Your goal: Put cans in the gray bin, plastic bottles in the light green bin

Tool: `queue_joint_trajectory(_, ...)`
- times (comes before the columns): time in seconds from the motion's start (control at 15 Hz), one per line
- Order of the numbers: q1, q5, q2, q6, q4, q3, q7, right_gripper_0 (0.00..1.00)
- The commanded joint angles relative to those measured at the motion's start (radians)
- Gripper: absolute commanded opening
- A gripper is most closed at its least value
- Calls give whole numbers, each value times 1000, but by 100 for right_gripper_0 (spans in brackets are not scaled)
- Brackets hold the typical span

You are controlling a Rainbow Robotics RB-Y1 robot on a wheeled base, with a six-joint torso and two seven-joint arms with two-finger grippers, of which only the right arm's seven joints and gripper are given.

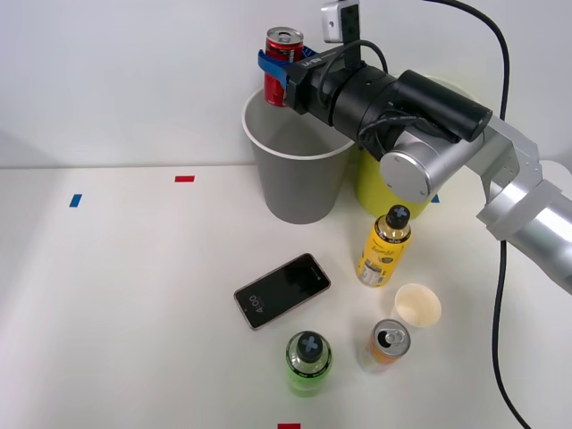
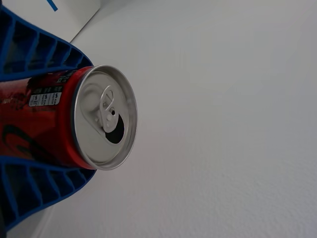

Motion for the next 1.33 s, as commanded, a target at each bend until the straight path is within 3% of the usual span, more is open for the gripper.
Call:
queue_joint_trajectory(0.07,-1,32,-19,-4,1,1,6,100)
queue_joint_trajectory(0.4,15,61,-97,-7,-76,1,-2,100)
queue_joint_trajectory(0.67,163,52,-245,-37,-286,-67,-15,100)
queue_joint_trajectory(1.0,660,40,-367,-218,-613,-334,-34,100)
queue_joint_trajectory(1.13,895,40,-369,-304,-700,-458,-29,100)
queue_joint_trajectory(1.33,1177,48,-338,-424,-748,-588,-22,100)
